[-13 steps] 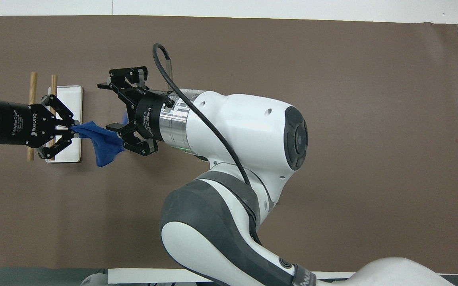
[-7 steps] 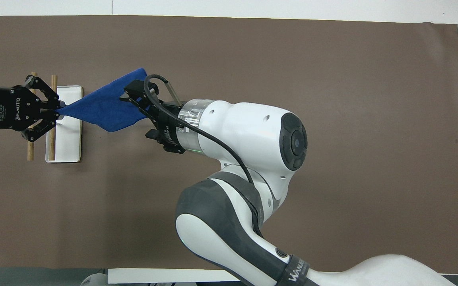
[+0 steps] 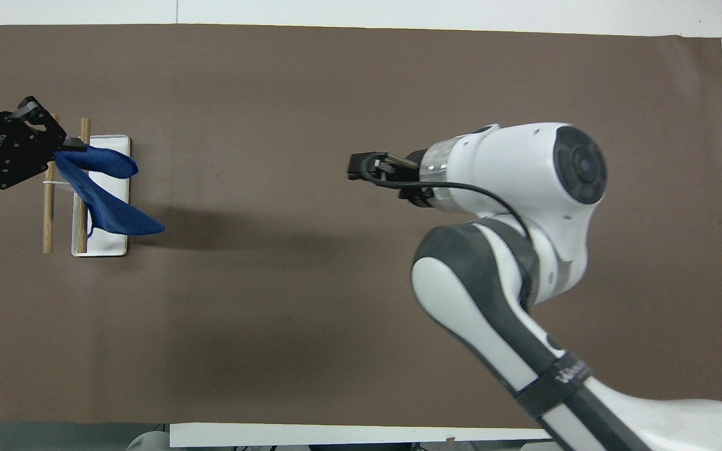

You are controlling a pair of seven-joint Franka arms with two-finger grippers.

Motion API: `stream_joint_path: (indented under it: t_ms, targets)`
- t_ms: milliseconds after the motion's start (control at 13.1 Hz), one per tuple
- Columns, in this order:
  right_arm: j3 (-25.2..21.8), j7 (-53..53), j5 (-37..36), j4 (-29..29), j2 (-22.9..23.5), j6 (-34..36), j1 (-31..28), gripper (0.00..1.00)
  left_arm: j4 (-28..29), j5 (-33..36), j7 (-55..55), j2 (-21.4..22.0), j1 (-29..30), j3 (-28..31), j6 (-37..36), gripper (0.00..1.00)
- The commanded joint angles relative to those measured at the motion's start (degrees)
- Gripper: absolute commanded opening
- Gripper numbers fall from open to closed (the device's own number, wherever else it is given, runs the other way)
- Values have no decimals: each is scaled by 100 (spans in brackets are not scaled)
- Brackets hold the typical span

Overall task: Right arm passes towel to left arm to hang
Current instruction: 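Open the right gripper and withdraw it while the left gripper holds the towel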

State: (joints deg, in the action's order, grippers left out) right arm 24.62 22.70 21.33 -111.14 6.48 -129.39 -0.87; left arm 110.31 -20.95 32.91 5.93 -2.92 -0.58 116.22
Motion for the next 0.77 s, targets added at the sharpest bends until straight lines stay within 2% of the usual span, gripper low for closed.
stream_joint_path:
  t_ms: [0,153,306,459,689]
  targets:
    - [-1122,-730,-768,267,-208,1235,350,100,-81,126,-390,-66,37,-12,-4,0]
    - [-1730,-749,-1330,514,-261,1888,386,100,-81,266,-731,-84,10,-21,198,0]
    - [-2118,-933,-1910,532,-480,2083,447,100,16,381,-1644,-75,37,-21,444,0]
    - [-2521,-1126,-2071,532,-638,2198,456,100,77,381,-2024,-57,81,-21,506,0]
    - [-2839,-1645,-2123,619,-849,2461,447,100,166,381,-3698,-31,98,-12,673,1]
